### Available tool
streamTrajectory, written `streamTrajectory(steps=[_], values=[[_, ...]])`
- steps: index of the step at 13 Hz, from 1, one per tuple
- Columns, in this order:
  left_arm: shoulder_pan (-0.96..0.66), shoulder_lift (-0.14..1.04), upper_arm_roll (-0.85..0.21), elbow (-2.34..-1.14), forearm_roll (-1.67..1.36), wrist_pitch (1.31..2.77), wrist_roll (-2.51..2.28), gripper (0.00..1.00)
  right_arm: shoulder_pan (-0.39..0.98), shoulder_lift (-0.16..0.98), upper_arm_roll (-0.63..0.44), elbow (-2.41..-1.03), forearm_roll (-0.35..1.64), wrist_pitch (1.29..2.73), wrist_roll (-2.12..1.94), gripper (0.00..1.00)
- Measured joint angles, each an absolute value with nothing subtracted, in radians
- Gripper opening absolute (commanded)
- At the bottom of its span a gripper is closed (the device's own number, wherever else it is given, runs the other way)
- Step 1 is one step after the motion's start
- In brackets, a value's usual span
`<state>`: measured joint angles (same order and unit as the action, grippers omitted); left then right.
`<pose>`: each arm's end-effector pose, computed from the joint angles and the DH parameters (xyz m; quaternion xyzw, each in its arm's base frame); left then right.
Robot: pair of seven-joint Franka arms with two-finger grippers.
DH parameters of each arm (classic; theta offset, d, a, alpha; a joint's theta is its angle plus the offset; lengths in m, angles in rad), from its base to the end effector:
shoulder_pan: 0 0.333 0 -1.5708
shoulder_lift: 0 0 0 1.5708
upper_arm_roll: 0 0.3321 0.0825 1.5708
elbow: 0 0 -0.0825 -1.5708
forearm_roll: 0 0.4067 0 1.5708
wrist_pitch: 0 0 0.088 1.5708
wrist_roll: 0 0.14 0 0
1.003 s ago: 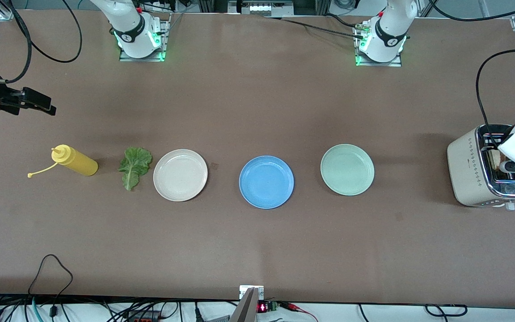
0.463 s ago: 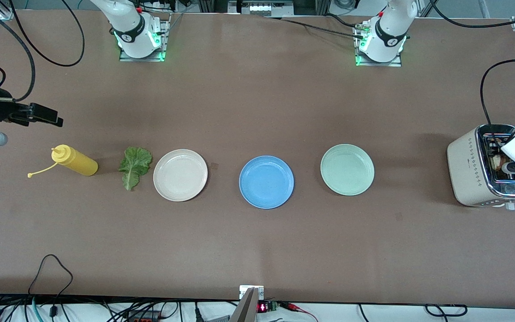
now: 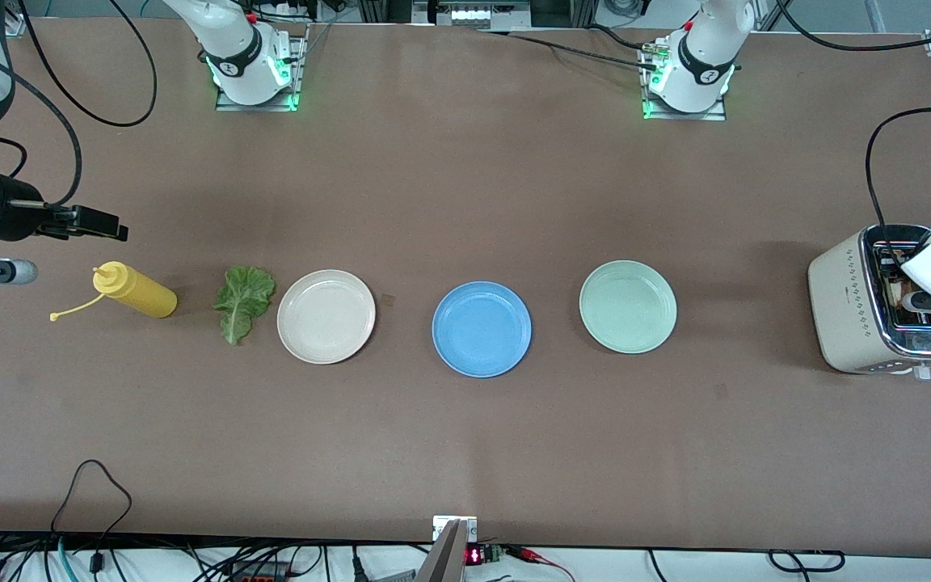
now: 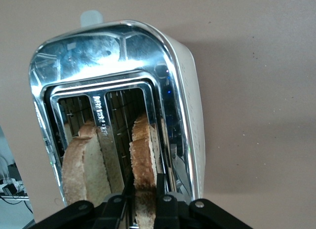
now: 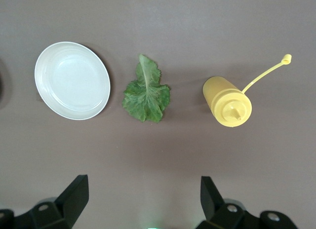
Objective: Make sandwich in blue plate with both arms
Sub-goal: 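Pull the bread up with the left gripper while the right gripper reaches the lettuce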
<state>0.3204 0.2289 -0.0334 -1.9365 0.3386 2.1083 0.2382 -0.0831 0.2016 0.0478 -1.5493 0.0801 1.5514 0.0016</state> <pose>0.5884 0.2003 0.3369 -0.9878 0.0660 0.0628 0.1265 0.6207 -0.0127 0.4962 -0.9938 0.0216 0.0986 0.0464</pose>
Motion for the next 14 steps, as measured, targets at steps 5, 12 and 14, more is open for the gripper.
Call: streamTrajectory(steps=[5, 12, 14], values=[[0.319, 0.176, -0.098, -1.832, 0.339, 1.87, 0.238, 0.08, -0.07, 0.24, 0.055, -1.547, 0.08, 1.561, 0.0, 1.0], [0.312, 0.152, -0.334, -1.587, 0.293, 1.552, 0.17, 0.02, -0.018, 0.333, 0.057, -1.549, 0.079, 1.601, 0.0, 1.0], [0.308, 0.18, -0.409, -1.591, 0.212, 1.551, 0.105, 0.01, 0.03, 0.386, 0.058, -1.57, 0.044, 1.694, 0.005, 1.0]])
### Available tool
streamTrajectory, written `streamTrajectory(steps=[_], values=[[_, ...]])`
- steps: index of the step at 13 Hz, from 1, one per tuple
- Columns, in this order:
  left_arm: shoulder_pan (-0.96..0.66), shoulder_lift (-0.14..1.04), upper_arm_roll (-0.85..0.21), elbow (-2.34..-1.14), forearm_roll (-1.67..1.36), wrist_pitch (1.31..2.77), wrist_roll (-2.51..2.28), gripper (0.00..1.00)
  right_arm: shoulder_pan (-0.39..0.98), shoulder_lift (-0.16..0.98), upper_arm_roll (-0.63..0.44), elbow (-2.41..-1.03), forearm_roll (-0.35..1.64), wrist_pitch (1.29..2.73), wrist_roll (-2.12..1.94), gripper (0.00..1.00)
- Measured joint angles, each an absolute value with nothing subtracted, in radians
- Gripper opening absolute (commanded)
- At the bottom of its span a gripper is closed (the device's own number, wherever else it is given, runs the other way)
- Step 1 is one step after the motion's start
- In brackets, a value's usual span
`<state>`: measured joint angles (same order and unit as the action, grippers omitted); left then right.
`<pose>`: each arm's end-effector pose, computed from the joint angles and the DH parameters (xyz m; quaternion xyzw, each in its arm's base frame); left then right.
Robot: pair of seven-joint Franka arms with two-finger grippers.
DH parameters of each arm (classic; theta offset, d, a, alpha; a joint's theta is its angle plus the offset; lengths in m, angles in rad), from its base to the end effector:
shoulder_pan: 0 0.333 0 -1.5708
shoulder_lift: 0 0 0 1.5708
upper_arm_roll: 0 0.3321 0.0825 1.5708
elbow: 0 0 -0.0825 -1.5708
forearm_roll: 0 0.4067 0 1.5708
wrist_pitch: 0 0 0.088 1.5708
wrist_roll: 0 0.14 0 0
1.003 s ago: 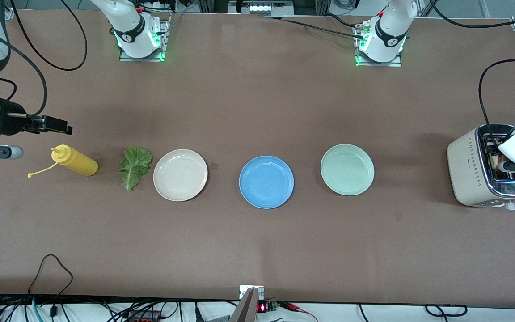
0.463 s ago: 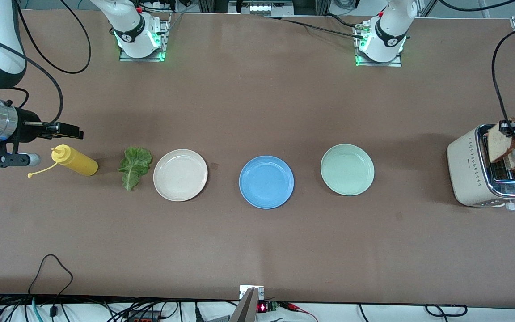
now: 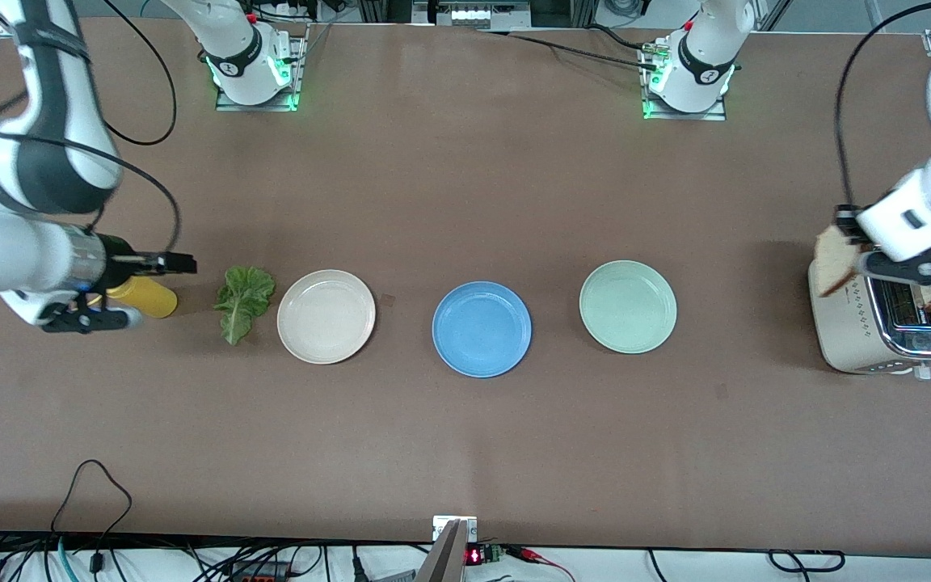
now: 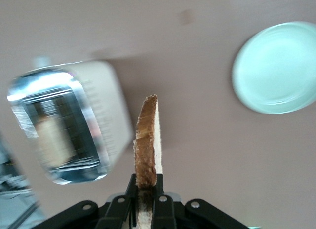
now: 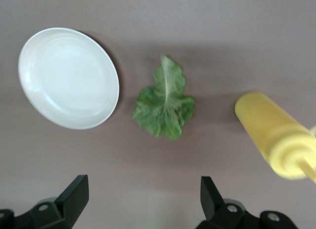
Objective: Make sandwich in blue plate with both arms
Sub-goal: 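Pull the bread up with the left gripper while the right gripper reaches the lettuce, then lay the bread on the blue plate and open the left gripper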
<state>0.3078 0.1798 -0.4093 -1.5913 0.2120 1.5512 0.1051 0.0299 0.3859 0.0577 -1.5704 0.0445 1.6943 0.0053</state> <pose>0.6103 -0.0166 0.4986 -0.9860 0.1117 0.1019 0.0697 0.6554 0.0596 0.3757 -0.9903 -0.0345 0.1317 0.0265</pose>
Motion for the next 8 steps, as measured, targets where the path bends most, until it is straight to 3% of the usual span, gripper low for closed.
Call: streamTrajectory(steps=[3, 8], values=[[0.264, 0.263, -0.495, -1.591, 0.159, 1.595, -0.004, 0.01, 0.065, 0.417, 0.058, -1.666, 0.011, 1.882, 0.034, 1.0], [0.039, 0.429, -0.512, -1.544, 0.147, 1.762, -0.11, 0.01, 0.065, 0.426, 0.051, -1.866, 0.01, 2.178, 0.072, 1.0]])
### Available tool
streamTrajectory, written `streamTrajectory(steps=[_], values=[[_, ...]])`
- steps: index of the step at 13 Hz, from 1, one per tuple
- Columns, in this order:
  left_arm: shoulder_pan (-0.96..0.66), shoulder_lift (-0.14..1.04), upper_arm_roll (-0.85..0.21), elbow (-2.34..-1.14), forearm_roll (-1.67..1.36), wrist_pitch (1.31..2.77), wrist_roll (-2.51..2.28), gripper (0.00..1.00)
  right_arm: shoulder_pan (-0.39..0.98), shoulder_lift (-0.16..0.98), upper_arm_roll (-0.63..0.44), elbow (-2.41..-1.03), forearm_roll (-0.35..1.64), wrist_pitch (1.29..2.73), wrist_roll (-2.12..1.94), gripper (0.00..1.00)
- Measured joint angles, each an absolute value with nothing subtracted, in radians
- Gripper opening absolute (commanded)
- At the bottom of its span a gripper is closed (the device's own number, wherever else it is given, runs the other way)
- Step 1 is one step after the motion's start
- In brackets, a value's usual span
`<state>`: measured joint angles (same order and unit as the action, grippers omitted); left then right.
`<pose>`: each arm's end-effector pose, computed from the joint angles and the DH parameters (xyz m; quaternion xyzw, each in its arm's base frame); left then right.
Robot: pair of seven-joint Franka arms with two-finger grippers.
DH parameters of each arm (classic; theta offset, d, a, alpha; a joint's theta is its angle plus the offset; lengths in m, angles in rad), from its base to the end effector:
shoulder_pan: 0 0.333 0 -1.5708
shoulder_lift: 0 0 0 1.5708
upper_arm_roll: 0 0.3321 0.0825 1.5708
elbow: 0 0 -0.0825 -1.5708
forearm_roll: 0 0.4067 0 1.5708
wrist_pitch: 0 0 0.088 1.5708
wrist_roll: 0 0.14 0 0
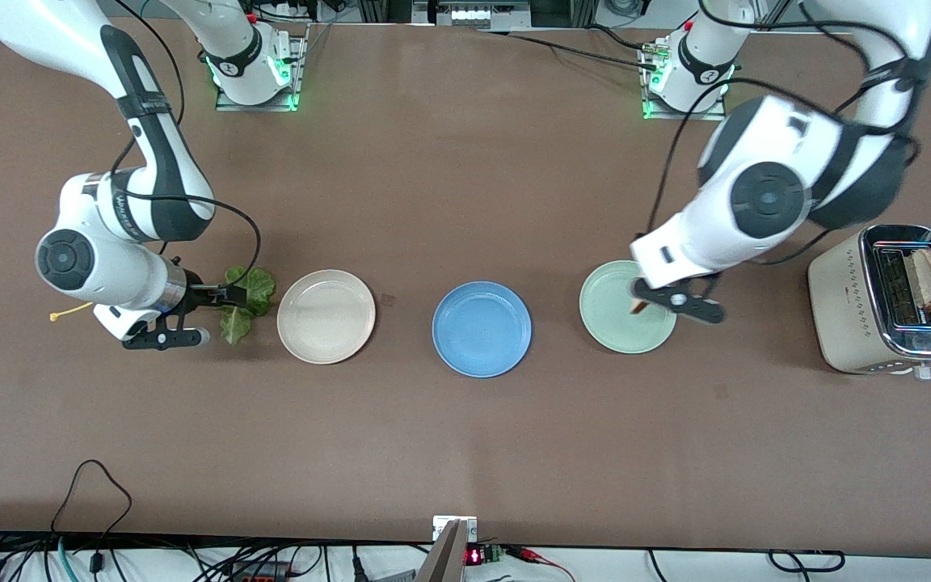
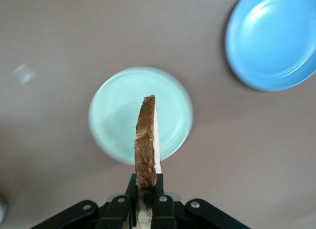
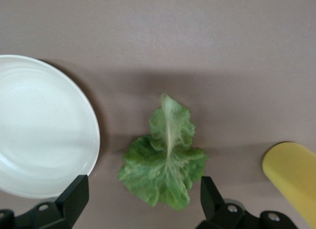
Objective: Make sandwich in blue plate with both arms
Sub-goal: 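Lay the bread on the blue plate and open the left gripper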
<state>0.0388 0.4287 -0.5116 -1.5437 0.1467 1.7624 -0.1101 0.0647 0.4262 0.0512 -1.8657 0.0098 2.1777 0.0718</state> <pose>0.6251 -0.2558 0.3921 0.9787 -0.1877 -0.0831 0.0095 0.6396 0.0740 0.2460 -0.9981 -0.0173 0.0579 0.0092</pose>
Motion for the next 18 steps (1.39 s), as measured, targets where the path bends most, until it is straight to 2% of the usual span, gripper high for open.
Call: streamTrajectory(steps=[4, 7, 14, 15, 16, 17, 18], values=[[-0.054, 0.629, -0.511, -1.415, -0.177, 1.978, -0.197, 0.01, 0.067, 0.472, 0.052, -1.914, 0.009, 2.279, 0.092, 1.0], [-0.061, 0.749, -0.51, -1.39, -0.514, 2.18, -0.132, 0.01, 0.067, 0.504, 0.05, -1.914, -0.025, 2.321, 0.099, 1.0], [-0.066, 0.923, -0.509, -1.39, -0.725, 2.244, 0.283, 0.02, 0.065, 0.54, 0.034, -1.913, -0.075, 2.398, 0.102, 1.0], [-0.066, 0.93, -0.509, -1.391, -0.725, 2.245, 0.289, 0.06, 0.065, 0.548, 0.032, -1.913, -0.076, 2.403, 0.102, 0.94], [-0.065, 0.933, -0.508, -1.396, -0.725, 2.245, 0.294, 0.43, 0.065, 0.556, 0.031, -1.912, -0.076, 2.41, 0.102, 0.83], [-0.065, 0.934, -0.506, -1.402, -0.725, 2.245, 0.297, 0.95, 0.065, 0.561, 0.031, -1.912, -0.076, 2.412, 0.102, 0.7], [-0.064, 0.934, -0.504, -1.408, -0.725, 2.245, 0.299, 1.0, 0.065, 0.564, 0.031, -1.912, -0.076, 2.413, 0.102, 0.56]])
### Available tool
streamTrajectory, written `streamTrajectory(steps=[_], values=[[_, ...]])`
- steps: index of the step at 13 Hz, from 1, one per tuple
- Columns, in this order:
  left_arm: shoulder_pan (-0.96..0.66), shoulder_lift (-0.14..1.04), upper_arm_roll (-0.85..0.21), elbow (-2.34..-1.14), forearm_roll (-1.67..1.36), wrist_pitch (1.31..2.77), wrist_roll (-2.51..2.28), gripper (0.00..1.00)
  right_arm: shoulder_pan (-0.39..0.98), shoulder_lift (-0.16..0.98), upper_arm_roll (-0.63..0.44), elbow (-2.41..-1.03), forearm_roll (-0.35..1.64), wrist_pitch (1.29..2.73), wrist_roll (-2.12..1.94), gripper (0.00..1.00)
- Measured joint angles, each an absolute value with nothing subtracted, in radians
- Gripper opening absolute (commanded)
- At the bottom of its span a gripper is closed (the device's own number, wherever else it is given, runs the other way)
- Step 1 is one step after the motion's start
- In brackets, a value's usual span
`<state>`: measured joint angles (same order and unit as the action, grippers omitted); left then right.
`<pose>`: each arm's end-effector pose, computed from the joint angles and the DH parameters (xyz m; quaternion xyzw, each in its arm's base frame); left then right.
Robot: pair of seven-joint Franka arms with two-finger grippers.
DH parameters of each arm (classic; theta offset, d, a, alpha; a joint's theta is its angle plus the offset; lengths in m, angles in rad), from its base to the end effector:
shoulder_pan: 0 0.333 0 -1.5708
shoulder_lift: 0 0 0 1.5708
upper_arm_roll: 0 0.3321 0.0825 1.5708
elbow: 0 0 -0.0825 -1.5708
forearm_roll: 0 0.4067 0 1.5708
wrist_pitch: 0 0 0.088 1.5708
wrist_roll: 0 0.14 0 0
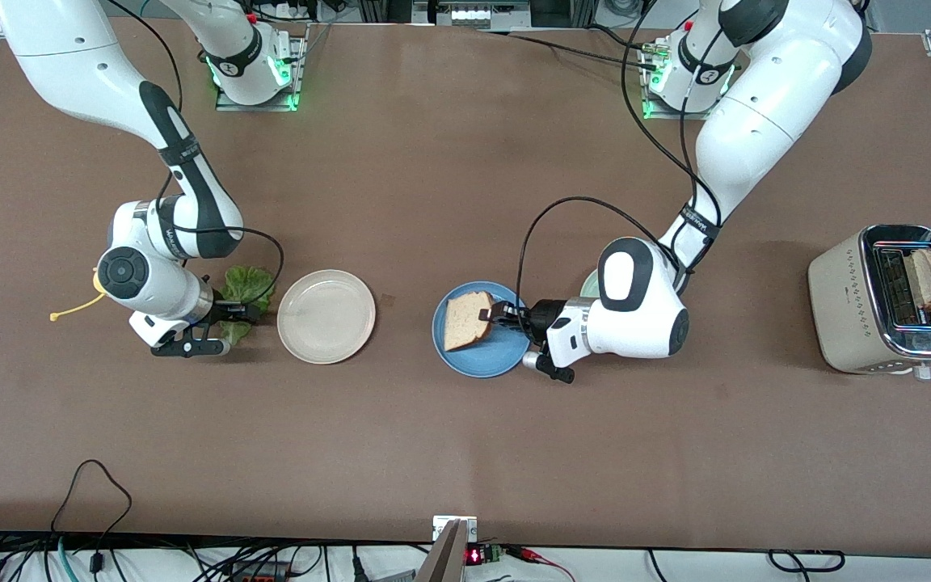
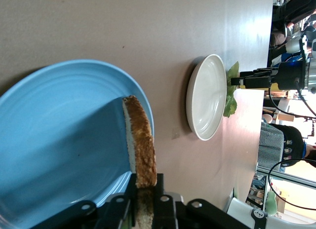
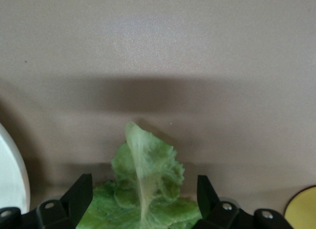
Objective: Make sandwich in blue plate with both arms
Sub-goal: 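Lay the bread on the blue plate and open the left gripper, then lift the lettuce with the right gripper while the left gripper withdraws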
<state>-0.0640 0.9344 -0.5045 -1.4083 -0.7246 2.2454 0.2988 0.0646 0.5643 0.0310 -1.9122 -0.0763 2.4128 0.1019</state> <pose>0.6686 -0.3802 0.1786 0.8857 -0.0816 -0.0783 0.4503 0.6395 0.0591 0.1552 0.9991 0.0240 -0.0298 0.0192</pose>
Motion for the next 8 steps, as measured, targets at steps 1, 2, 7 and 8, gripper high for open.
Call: streamTrajectory(steps=[1, 2, 7, 8], values=[[-0.062, 0.934, -0.503, -1.41, -0.725, 2.245, 0.3, 1.0, 0.065, 0.566, 0.031, -1.912, -0.076, 2.414, 0.102, 0.4], [-0.057, 0.932, -0.499, -1.41, -0.72, 2.24, 0.303, 1.0, 0.065, 0.566, 0.031, -1.912, -0.076, 2.414, 0.102, 0.18], [-0.008, 0.807, -0.459, -1.406, -0.343, 2.005, 0.302, 1.0, 0.065, 0.566, 0.031, -1.91, -0.076, 2.414, 0.102, 0.0], [0.004, 0.772, -0.457, -1.406, -0.273, 1.953, 0.298, 1.0, 0.065, 0.566, 0.031, -1.909, -0.076, 2.414, 0.102, 0.0]])
